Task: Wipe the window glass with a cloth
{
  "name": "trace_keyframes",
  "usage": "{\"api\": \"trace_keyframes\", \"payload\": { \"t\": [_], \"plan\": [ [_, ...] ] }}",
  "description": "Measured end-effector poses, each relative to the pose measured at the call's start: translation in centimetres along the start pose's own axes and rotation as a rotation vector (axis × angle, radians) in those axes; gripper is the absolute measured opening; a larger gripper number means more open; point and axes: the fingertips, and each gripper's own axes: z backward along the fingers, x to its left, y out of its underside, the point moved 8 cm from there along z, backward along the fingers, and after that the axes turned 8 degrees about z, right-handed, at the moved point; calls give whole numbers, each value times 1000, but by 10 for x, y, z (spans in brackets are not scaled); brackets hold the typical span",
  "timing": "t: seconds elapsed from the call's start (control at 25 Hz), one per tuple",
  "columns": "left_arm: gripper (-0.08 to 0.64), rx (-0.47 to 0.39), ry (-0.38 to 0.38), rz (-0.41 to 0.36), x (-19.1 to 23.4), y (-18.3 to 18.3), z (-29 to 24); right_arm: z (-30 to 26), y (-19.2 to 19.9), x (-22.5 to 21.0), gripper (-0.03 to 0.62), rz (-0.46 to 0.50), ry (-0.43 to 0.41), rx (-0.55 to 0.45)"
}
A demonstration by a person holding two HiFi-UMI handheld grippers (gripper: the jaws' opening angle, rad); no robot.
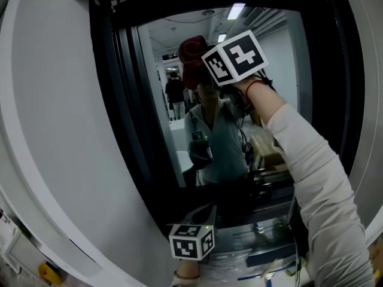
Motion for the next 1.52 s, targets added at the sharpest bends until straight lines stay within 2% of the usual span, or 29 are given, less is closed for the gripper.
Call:
{"api": "trace_keyframes", "payload": {
  "t": [0.8,1.28,1.52],
  "plan": [
    [4,16,97,-1,-29,4,-35,96,67,-107,43,-73,242,117],
    [4,19,146,9,-45,11,-54,151,107,-166,44,-94,449,215],
    [4,18,145,11,-44,9,-57,173,128,-190,44,-140,530,234]
  ]
}}
